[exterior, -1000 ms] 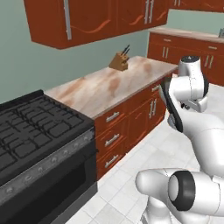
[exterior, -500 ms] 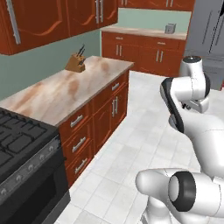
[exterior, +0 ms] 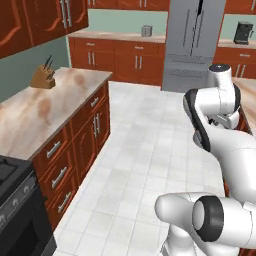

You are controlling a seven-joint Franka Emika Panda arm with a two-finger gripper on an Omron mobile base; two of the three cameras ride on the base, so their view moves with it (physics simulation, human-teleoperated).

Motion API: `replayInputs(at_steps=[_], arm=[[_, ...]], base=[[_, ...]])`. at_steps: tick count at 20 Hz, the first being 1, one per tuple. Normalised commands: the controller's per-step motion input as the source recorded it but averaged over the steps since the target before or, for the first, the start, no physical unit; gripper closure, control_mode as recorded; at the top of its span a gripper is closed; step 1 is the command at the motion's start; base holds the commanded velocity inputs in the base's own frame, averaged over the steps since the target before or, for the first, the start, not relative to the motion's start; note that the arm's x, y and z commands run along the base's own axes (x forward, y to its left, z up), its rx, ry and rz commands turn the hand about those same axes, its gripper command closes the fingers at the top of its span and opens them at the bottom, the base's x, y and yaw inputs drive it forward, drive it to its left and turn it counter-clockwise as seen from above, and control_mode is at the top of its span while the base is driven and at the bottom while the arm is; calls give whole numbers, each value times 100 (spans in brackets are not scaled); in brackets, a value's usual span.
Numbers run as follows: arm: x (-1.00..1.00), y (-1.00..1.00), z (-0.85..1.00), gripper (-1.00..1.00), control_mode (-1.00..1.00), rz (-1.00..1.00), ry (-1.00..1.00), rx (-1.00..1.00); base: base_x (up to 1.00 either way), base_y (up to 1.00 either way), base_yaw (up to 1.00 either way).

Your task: The kettle is done boiling. Turn off the stove, then wait for 300 timesteps before moving the kettle to the dining table.

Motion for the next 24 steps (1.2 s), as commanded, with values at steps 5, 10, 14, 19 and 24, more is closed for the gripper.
replayInputs(at_steps=[5, 10, 14, 19, 24], arm=[[0, 0, 0, 100, 100, 0, 0, 0], [0, 0, 0, 100, 100, 0, 0, 0], [0, 0, 0, 100, 100, 0, 0, 0], [0, 0, 0, 100, 100, 0, 0, 0], [0, 0, 0, 100, 100, 0, 0, 0]], base=[[40, -15, -31], [14, -6, -37], [0, 13, -51], [0, 29, -54], [1, 28, -52]])
